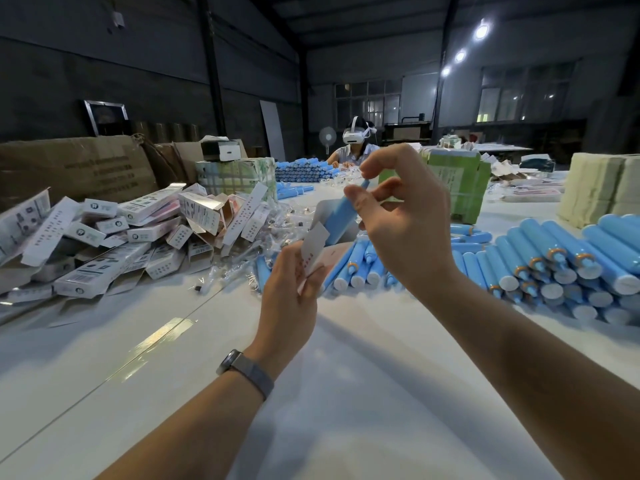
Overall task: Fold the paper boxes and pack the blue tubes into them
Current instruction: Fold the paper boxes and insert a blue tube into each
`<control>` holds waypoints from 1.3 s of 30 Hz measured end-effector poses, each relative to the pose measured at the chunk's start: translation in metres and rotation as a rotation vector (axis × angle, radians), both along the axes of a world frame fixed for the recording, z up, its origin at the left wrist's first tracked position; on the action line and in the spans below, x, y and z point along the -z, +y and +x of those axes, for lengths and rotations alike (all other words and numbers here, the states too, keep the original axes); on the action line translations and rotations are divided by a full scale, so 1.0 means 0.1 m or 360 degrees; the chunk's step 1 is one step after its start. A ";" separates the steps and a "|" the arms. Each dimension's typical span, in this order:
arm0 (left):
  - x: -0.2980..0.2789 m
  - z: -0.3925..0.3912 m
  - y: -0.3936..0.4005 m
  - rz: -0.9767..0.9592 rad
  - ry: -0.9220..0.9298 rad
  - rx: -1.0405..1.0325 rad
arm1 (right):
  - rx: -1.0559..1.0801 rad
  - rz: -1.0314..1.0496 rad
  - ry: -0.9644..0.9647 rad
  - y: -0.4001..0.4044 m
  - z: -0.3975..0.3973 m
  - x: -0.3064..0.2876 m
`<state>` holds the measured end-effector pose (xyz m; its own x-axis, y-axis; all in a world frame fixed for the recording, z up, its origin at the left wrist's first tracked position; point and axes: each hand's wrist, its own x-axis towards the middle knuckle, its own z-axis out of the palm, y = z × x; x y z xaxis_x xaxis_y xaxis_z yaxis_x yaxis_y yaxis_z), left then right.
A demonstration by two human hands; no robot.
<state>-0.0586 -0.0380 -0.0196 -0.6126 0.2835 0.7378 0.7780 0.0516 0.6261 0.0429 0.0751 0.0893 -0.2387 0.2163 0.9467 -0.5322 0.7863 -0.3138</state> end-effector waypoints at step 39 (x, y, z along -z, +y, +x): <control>0.06 -0.05 0.06 0.0153 -0.0017 -0.0101 | 0.0648 -0.0162 -0.1103 0.93 -1.32 0.58</control>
